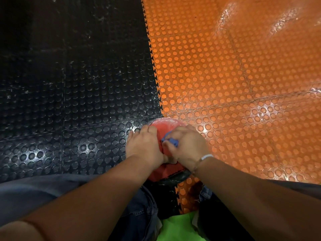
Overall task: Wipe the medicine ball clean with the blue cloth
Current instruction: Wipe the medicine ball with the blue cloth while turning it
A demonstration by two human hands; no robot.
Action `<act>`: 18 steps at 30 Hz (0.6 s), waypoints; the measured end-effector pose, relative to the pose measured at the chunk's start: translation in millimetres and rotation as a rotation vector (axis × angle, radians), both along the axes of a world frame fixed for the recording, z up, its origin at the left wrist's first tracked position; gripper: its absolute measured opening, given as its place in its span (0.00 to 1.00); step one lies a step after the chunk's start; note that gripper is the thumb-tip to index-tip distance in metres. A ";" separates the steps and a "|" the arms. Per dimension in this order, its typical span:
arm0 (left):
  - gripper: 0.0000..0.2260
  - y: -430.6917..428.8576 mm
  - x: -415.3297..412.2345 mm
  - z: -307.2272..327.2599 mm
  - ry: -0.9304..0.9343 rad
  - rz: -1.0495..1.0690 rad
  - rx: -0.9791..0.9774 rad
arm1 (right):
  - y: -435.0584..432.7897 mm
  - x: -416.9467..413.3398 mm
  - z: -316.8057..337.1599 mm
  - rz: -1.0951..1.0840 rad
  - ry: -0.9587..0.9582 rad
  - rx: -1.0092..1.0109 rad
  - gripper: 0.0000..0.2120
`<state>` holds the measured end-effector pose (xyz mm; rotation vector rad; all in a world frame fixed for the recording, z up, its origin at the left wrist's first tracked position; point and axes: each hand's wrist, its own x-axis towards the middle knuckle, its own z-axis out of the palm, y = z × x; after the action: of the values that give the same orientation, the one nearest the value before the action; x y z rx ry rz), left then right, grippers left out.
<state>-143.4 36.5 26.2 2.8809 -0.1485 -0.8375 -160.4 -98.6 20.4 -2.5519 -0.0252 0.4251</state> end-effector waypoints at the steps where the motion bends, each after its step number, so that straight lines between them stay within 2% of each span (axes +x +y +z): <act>1: 0.48 0.0 0.7 1.3 0.005 0.003 0.001 | -3.6 3.5 -0.5 -0.029 0.012 0.030 0.10; 4: 0.50 -0.3 -0.8 3.1 0.018 0.007 0.000 | -31.3 18.6 -7.5 -0.408 0.150 0.224 0.08; 5: 0.50 -0.5 -1.3 3.1 0.015 0.007 -0.003 | -36.4 20.4 -10.2 -0.457 0.170 0.218 0.10; 7: 0.49 -0.6 -1.1 3.5 0.011 0.009 -0.004 | -29.6 19.4 -10.8 -0.378 0.143 0.136 0.11; 10: 0.48 -0.3 1.0 4.0 0.012 0.025 -0.002 | -6.7 11.0 -5.5 -0.143 0.037 0.091 0.09; 11: 0.48 -0.6 0.9 4.8 0.012 0.023 -0.001 | -9.1 11.0 -7.6 -0.155 0.035 0.106 0.08; 15: 0.49 -4.9 -2.9 4.7 0.013 -0.002 0.000 | -37.1 16.9 -16.8 -0.590 0.179 0.297 0.08; 16: 0.49 -6.4 -3.7 4.4 0.012 -0.008 0.004 | -36.9 17.3 -18.5 -0.616 0.181 0.269 0.09; 18: 0.49 -7.9 -3.7 4.2 0.014 -0.015 0.015 | -27.2 13.4 -18.0 -0.518 0.122 0.185 0.09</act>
<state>-147.2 28.5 30.3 2.8910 -0.1632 -0.8644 -147.0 -125.8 2.4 -2.2338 0.5983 0.3512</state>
